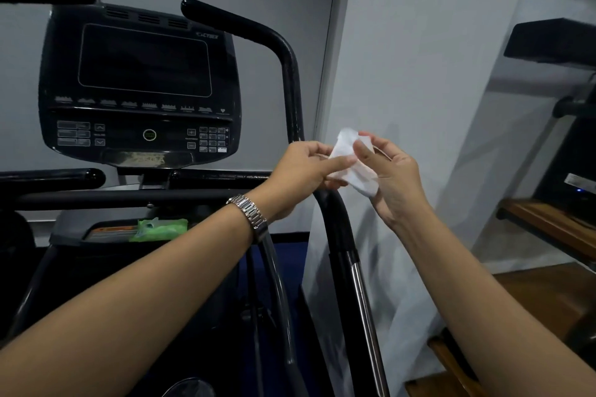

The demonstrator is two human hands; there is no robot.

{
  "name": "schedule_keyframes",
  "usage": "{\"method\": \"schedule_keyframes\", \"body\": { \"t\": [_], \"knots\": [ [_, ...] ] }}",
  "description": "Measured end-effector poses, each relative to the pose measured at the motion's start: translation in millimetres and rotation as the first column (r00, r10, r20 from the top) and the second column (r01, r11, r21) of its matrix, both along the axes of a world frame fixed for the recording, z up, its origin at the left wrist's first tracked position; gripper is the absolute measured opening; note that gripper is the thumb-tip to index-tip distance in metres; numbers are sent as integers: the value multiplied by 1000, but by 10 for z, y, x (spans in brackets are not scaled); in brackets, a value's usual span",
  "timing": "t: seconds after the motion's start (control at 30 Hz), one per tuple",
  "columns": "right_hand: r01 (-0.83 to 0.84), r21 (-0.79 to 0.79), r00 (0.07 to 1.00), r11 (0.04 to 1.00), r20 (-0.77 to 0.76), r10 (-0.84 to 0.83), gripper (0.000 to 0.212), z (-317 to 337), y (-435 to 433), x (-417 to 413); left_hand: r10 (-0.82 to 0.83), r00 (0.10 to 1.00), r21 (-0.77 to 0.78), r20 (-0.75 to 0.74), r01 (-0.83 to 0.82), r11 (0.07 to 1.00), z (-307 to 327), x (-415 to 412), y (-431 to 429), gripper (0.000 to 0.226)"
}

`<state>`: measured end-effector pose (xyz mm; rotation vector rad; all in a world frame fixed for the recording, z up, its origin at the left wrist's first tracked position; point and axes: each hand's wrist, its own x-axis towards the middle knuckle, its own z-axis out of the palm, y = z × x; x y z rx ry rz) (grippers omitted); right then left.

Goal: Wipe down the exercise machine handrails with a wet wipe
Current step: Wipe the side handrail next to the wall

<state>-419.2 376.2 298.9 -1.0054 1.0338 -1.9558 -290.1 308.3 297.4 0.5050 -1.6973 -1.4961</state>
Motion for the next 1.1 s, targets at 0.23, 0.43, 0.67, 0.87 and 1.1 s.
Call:
{"method": "schedule_keyframes", "body": {
  "t": [0.23,0.43,0.67,0.87,1.1],
  "knots": [
    [134,-126,905,983,-388,-173,31,-23,94,-45,71,997,131,44,-76,988,-1,78,-133,9],
    [55,-381,292,923,-878,-380,33,-193,171,-105,-56,998,305,-40,65,950,47,105,-112,13],
    [-10,-359,195,933,-916,-351,26,-466,142,-347,47,983,151,179,-74,986,-79,153,-278,9],
    [15,-277,83,961,-957,-277,32,-414,0,-383,247,962,230,117,-268,936,-296,301,-611,15],
    [-22,-128,123,992,-985,-124,29,-357,-177,-280,380,917,138,117,-394,909,-426,156,-769,17]
  ]
}}
